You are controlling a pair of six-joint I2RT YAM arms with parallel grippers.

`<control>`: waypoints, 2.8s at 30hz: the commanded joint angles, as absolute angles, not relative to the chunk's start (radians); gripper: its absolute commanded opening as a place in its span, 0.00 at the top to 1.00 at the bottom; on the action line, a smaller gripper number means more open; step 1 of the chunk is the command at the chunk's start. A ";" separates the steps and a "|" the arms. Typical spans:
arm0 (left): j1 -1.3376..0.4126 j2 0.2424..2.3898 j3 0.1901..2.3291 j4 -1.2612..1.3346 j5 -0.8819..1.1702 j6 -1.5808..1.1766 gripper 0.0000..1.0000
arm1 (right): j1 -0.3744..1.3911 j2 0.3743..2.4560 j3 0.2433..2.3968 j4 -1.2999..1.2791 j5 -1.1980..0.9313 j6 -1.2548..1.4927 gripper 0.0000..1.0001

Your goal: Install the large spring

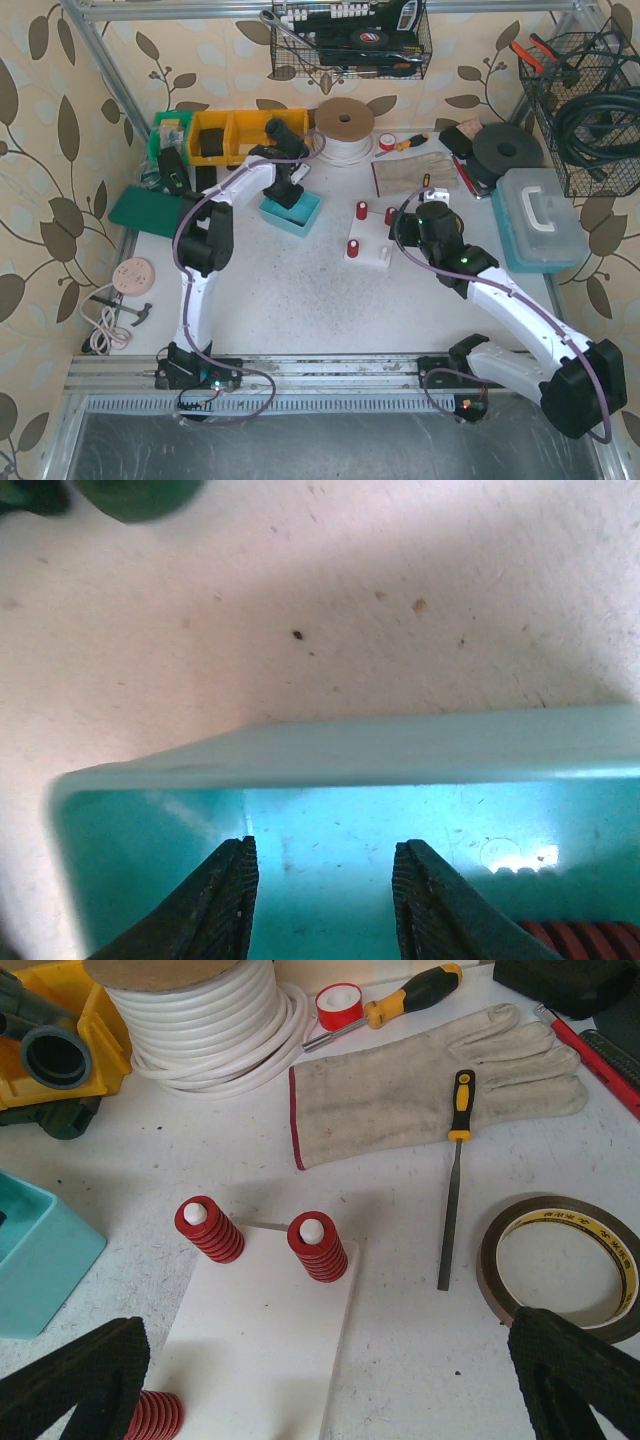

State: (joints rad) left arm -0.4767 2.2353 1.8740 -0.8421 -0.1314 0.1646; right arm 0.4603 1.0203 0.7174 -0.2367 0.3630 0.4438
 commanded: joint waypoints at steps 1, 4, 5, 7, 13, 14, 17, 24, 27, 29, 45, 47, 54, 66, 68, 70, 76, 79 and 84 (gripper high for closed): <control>-0.468 2.143 1.866 -0.822 -0.178 0.180 0.58 | 0.466 1.000 0.744 -0.244 0.382 0.434 0.03; -0.468 2.138 1.867 -0.824 -0.163 0.169 0.59 | 0.466 0.999 0.744 -0.245 0.383 0.433 0.03; -0.468 2.135 1.869 -0.825 -0.154 0.163 0.59 | 0.465 1.000 0.744 -0.245 0.383 0.433 0.03; -0.468 2.125 1.877 -0.832 -0.133 0.136 0.60 | 0.466 1.001 0.744 -0.244 0.381 0.433 0.03; -0.468 2.070 1.890 -0.853 -0.130 -0.165 0.60 | 0.466 0.996 0.744 -0.243 0.379 0.430 0.03; -0.469 2.055 1.890 -0.866 -0.142 -0.239 0.59 | 0.466 0.993 0.744 -0.243 0.376 0.430 0.03; -0.472 1.994 1.860 -0.865 -0.188 -0.383 0.56 | 0.467 0.990 0.743 -0.242 0.372 0.430 0.03; -0.473 1.853 1.701 -0.830 -0.301 -0.720 0.56 | 0.477 0.985 0.742 -0.240 0.373 0.428 0.03; -0.475 1.849 1.656 -0.878 -0.301 -0.886 0.58 | 0.479 0.979 0.744 -0.244 0.376 0.428 0.03; -0.482 1.846 1.620 -0.853 -0.289 -0.927 0.57 | 0.479 0.977 0.744 -0.244 0.375 0.428 0.03; -0.486 1.999 1.599 -0.772 -0.211 -0.934 0.53 | 0.481 0.965 0.741 -0.242 0.382 0.422 0.03; -0.486 2.020 1.612 -0.779 -0.203 -0.922 0.55 | 0.480 0.966 0.741 -0.241 0.381 0.422 0.03; -0.481 2.046 1.658 -0.804 -0.265 -0.778 0.68 | 0.481 0.970 0.742 -0.241 0.383 0.421 0.03; -0.464 2.130 1.805 -0.862 -0.283 -0.513 0.81 | 0.482 0.984 0.744 -0.242 0.392 0.416 0.03; -0.459 2.149 1.815 -0.867 -0.270 -0.472 0.84 | 0.482 0.986 0.745 -0.240 0.394 0.416 0.03; -0.456 2.157 1.819 -0.870 -0.270 -0.447 0.86 | 0.483 0.985 0.745 -0.242 0.397 0.414 0.03; -0.451 2.161 1.817 -0.852 -0.270 -0.385 0.89 | 0.482 0.985 0.747 -0.245 0.403 0.413 0.03; -0.449 2.162 1.824 -0.845 -0.260 -0.382 0.89 | 0.482 0.985 0.746 -0.244 0.404 0.413 0.03; -0.449 2.172 1.845 -0.839 -0.254 -0.388 0.91 | 0.482 0.987 0.746 -0.242 0.403 0.413 0.04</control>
State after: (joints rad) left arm -0.4572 2.1422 1.8057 -0.8154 -0.2588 -0.4156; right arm 0.4770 0.9829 0.7177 -0.2428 0.3851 0.4213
